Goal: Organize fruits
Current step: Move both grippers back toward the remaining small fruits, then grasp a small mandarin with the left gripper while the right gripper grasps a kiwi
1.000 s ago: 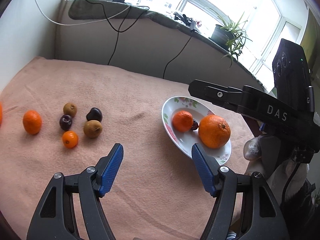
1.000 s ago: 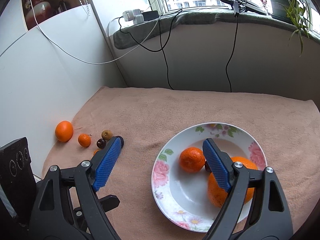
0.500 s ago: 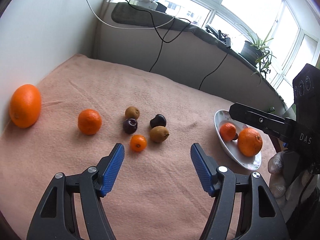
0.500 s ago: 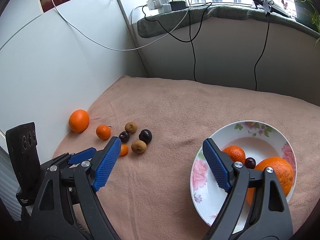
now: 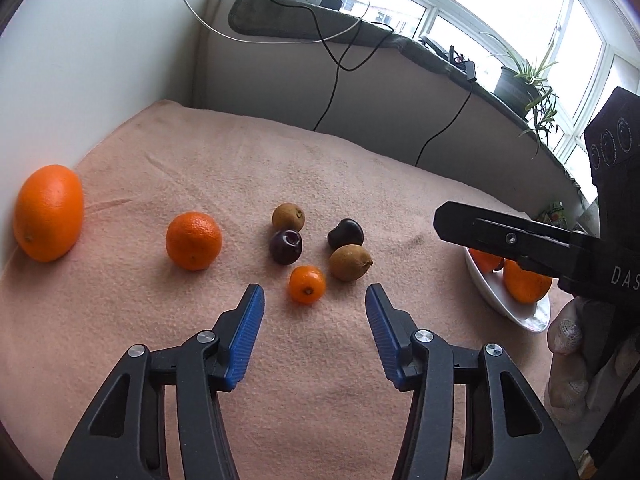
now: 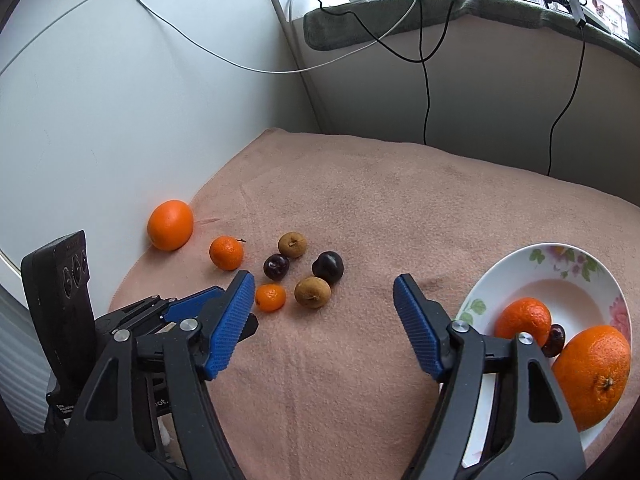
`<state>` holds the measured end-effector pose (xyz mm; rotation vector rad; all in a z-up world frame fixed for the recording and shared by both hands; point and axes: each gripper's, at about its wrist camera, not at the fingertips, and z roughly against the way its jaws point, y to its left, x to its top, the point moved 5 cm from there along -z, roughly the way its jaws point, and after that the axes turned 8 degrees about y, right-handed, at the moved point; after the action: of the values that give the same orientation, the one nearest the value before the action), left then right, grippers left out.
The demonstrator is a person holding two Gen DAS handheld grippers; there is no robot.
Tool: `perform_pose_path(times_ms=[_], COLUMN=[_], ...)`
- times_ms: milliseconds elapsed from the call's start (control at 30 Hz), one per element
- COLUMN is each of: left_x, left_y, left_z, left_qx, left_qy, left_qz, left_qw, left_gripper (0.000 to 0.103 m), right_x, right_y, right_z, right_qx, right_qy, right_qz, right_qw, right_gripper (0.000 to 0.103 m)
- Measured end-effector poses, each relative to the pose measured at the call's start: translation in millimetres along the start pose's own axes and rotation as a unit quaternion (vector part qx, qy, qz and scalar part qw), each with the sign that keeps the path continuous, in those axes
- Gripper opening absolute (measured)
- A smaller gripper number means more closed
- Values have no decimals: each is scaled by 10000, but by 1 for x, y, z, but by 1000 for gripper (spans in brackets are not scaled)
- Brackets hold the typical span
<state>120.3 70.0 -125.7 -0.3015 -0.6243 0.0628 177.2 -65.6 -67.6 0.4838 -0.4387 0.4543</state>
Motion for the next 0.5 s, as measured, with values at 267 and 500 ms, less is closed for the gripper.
perform_pose_path(times_ms=[267, 500], left_x=[1, 4], left_y=[0, 4], left_z=[-10, -16], left_qx=[-22, 49], left_qy=[131, 174], left_qz=[-51, -27], left_qw=[9999, 9998], left_gripper=[37, 37], right_x=[-1, -1], right_y=[-1, -5], right_z=[-30, -48], right_qx=[252, 320], right_qy=[423, 625], right_qz=[-157, -227], right_qw=[9987, 9973], right_gripper=[52, 44])
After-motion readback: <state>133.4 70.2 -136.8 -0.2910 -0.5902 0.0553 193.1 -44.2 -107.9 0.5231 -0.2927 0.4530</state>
